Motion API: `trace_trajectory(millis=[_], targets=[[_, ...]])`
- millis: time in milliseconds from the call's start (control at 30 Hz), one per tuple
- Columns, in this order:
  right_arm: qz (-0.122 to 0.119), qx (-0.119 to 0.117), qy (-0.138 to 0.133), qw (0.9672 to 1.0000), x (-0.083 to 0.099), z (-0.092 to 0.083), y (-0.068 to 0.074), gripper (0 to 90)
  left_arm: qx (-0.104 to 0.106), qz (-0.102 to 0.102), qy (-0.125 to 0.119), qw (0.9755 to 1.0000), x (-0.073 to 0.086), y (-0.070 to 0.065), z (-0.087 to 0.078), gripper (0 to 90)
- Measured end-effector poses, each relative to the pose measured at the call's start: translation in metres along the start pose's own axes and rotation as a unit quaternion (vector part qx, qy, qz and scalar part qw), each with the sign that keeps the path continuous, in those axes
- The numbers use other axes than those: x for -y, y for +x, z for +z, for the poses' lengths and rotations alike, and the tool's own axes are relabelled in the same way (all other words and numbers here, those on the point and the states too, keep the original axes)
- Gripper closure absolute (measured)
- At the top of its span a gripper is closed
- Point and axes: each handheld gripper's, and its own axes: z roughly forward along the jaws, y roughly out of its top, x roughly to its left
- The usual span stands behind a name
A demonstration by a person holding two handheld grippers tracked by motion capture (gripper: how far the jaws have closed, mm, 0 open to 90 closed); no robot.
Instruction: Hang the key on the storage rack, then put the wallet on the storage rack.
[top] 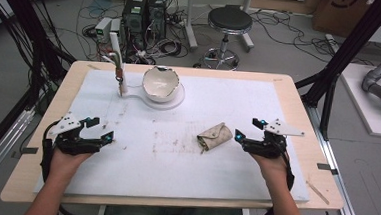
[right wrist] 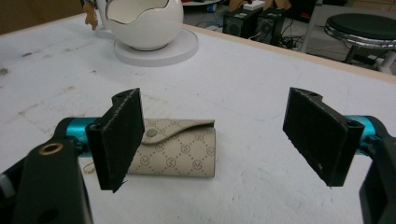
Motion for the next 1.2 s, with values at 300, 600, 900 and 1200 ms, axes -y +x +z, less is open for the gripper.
trace_trajectory(millis=[300,600,900,1200], targets=[[-0.007,0.014,-0.016,0.9997,0.012,-0.013,0.000,20.7,0.008,0.006,0.001,1.0000,-0.003,0.000,0.012,19.2],[-0.008,0.031,-0.009,0.9994,0.023,-0.019,-0.005,20.7,0.016,0.006,0.001,0.9998,-0.006,-0.004,0.021,19.2],[-0.008,0.035,-0.010,0.9993,0.026,-0.023,-0.010,20.7,0.024,0.014,0.006,0.9996,-0.007,-0.014,0.026,19.2],[-0.010,0.044,-0.002,0.9990,0.028,-0.020,-0.017,20.7,0.067,0.006,0.009,0.9977,-0.010,-0.028,0.036,19.2]])
